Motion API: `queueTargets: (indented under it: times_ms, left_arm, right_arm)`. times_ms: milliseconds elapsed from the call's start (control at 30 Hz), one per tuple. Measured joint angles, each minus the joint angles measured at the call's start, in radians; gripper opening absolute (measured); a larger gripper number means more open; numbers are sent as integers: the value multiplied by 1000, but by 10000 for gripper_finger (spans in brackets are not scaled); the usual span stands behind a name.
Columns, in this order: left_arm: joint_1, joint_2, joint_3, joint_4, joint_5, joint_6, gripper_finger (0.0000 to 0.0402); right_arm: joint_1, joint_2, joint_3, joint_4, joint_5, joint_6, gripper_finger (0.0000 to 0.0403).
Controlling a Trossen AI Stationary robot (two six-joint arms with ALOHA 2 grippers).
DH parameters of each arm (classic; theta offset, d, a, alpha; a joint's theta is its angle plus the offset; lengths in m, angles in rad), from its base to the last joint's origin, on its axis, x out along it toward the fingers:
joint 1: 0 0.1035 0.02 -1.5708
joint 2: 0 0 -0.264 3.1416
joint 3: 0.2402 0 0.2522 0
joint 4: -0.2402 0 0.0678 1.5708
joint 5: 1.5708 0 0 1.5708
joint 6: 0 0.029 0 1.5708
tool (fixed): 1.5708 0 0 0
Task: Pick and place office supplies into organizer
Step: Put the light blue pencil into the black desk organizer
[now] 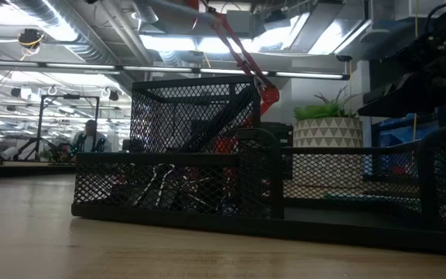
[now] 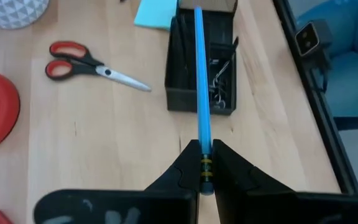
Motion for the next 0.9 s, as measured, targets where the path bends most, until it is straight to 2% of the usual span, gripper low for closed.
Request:
queueTargets:
  times_ms: [267,533,900]
  left_arm:
    - [0,20,0,-8,1,55,15]
    - [3,107,0,1,19,105,15]
    - [77,187,0,10,33,180,15]
  right_arm:
    - [0,0,0,1,0,16,123]
    - [0,0,0,1,0,1,123]
    - [0,0,0,1,0,0,123]
